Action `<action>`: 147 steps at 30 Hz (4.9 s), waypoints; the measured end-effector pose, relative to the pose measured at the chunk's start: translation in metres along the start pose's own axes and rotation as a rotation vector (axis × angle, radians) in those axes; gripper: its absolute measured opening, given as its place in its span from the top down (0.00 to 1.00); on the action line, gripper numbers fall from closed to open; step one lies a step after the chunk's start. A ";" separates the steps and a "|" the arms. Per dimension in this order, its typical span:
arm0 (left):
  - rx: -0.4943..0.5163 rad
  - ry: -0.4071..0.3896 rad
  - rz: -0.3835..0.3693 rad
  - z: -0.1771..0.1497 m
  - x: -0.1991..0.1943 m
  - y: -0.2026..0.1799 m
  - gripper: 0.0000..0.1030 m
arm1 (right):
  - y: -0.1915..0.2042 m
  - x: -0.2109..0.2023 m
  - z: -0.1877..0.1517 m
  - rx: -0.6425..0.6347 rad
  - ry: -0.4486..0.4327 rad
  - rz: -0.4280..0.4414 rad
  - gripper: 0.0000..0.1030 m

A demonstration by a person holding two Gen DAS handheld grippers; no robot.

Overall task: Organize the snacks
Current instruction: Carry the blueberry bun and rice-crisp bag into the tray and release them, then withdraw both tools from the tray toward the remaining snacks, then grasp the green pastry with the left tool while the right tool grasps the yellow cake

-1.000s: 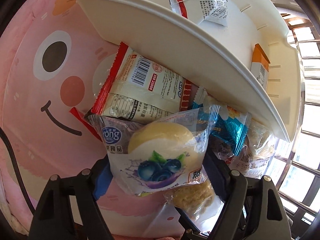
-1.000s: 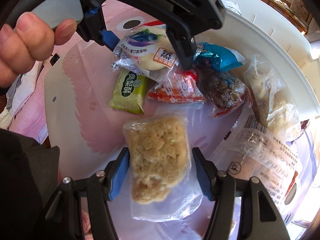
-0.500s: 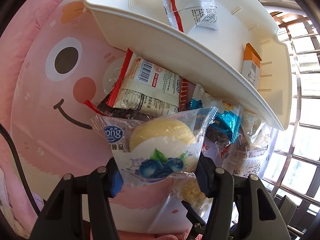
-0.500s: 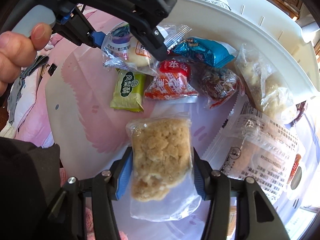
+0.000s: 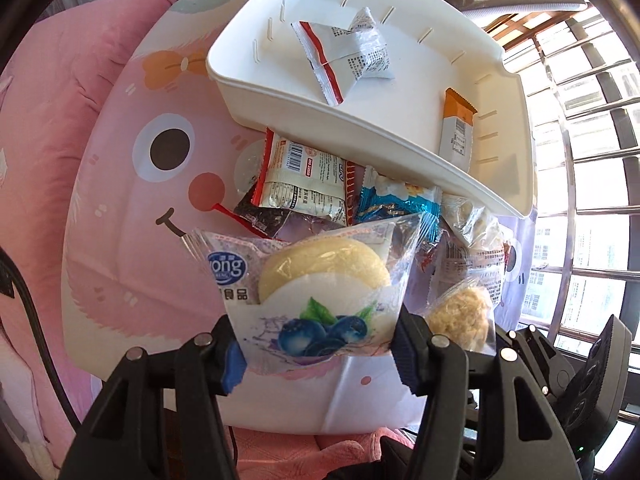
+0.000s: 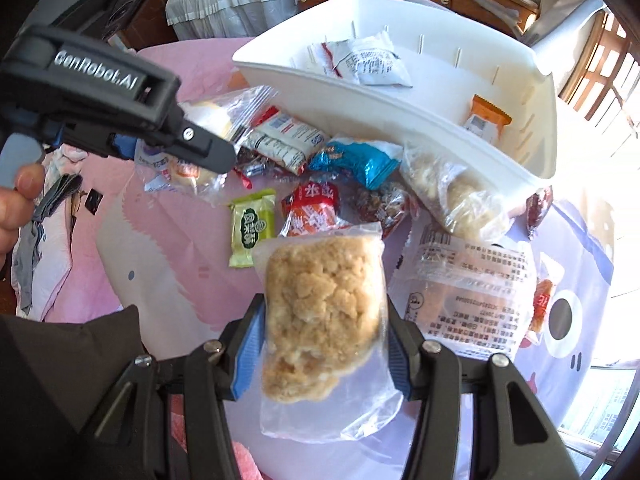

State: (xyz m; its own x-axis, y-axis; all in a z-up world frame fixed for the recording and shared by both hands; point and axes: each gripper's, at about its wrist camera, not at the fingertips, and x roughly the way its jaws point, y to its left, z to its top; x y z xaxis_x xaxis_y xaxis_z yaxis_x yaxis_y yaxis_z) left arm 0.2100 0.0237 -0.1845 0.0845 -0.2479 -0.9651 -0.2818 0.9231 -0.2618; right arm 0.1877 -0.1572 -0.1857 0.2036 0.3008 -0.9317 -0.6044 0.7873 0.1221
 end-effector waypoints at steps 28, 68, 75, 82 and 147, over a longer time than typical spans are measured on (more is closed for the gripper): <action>0.231 -0.177 -0.068 0.097 -0.076 -0.023 0.43 | -0.060 -0.061 0.104 0.318 -0.314 -0.199 0.48; 0.377 -0.144 0.007 0.005 -0.047 -0.019 0.19 | -0.058 -0.071 0.006 0.542 -0.274 -0.218 0.37; 0.394 -0.055 0.063 -0.020 -0.018 -0.014 0.19 | -0.066 -0.067 -0.047 0.683 -0.209 -0.239 0.37; 0.366 0.032 0.111 -0.030 0.016 -0.005 0.19 | -0.070 -0.057 -0.089 0.806 -0.148 -0.238 0.37; 0.348 0.053 0.209 -0.054 0.099 -0.004 0.47 | -0.051 0.032 -0.075 0.698 0.120 -0.239 0.58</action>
State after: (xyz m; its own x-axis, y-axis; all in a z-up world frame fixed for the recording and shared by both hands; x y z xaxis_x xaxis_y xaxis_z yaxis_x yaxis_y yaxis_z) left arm 0.1680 -0.0204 -0.2796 0.0073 -0.0510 -0.9987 0.0529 0.9973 -0.0505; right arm 0.1674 -0.2283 -0.2474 0.1588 0.0495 -0.9861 0.0836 0.9945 0.0634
